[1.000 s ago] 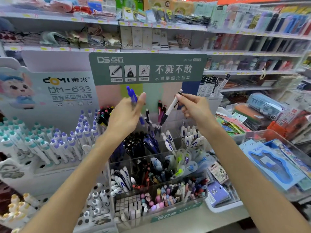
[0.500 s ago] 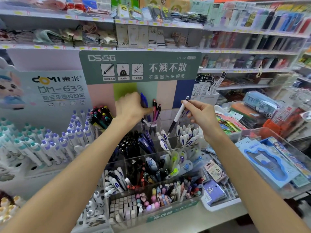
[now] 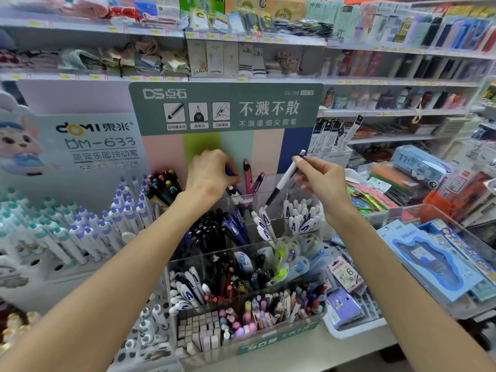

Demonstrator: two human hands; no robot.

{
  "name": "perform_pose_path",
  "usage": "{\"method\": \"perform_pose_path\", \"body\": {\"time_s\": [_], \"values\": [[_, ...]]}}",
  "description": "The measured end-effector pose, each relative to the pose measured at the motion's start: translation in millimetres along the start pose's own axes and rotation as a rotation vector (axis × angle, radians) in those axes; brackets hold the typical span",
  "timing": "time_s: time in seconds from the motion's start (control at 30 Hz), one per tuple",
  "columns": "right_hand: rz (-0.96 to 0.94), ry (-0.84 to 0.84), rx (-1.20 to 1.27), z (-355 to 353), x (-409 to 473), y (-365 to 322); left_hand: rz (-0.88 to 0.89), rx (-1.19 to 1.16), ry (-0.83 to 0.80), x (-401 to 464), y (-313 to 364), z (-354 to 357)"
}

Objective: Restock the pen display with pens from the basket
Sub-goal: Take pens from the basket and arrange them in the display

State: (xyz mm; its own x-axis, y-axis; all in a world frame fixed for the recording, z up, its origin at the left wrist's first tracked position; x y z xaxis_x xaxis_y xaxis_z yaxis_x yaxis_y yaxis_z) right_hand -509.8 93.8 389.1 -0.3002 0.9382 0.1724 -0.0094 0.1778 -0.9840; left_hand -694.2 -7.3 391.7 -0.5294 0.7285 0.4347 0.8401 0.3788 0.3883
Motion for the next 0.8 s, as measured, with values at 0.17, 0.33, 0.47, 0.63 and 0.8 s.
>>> {"method": "perform_pose_path", "body": {"time_s": [0.17, 0.33, 0.47, 0.63, 0.8], "values": [[-0.149, 0.057, 0.088, 18, 2, -13, -0.037, -0.097, 0.009, -4, -4, -1], [-0.348, 0.014, -0.228, 41, 5, -14, -0.08, -0.128, -0.023, -4, -7, -1], [-0.385, -0.075, -0.447, 50, 9, -7, -0.133, -0.217, -0.05, -3, -12, 1], [-0.339, -0.319, -0.676, 67, 13, 6, -0.209, -0.496, -0.178, -5, -12, 1], [-0.351, -0.296, -0.693, 76, 14, 10, -0.111, -0.468, -0.328, -11, -15, -3]]}}
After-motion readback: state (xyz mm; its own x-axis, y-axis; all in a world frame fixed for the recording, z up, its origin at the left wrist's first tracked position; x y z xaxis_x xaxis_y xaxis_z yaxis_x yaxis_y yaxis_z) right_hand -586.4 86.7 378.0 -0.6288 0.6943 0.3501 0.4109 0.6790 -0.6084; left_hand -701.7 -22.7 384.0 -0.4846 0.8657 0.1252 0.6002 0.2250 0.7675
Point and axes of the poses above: each hand's wrist, its own x-axis towards the middle knuckle, its own z-axis out of the palm, y = z × x, the point moved 2 cm from there along x, towards the middle knuckle, and after that the axes turned 5 degrees about y, right-handed, at the moved point
